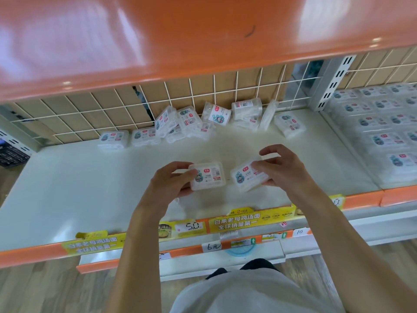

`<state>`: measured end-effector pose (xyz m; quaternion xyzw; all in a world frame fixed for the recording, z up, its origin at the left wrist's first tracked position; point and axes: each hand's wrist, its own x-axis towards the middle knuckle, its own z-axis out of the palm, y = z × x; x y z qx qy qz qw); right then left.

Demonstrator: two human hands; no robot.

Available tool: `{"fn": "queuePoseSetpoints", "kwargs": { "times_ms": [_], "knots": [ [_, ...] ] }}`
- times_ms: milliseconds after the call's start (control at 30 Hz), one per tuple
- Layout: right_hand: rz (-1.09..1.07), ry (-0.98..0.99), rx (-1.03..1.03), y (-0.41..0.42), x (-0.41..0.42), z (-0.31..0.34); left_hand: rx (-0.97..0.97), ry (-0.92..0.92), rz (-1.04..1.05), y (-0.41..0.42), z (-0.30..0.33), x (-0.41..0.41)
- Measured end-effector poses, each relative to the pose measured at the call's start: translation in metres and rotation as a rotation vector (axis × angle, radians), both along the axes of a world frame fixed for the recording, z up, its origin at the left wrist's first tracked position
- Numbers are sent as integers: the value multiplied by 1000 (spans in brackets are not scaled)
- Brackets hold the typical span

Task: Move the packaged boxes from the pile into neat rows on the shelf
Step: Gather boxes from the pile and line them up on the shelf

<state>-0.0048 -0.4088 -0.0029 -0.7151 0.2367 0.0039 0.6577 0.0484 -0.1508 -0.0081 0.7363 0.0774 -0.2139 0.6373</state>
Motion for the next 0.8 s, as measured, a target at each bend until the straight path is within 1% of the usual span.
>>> {"fn": "queuePoseSetpoints", "kwargs": {
  "times_ms": [133,367,633,800],
  "knots": [
    [-30,-27,62,-8,-15,1,-31,-23,20,-6,3,-1],
    [-226,-101,97,-36,-50,9,-116,-54,-36,-35,11,-4],
    [-455,-193,84,-91,-112,26,-139,-96,-196,-112,25,-19],
    [-561,-255,91,-132,-149,34,-159,-103,-305,-171,28,-42]
  ]
}}
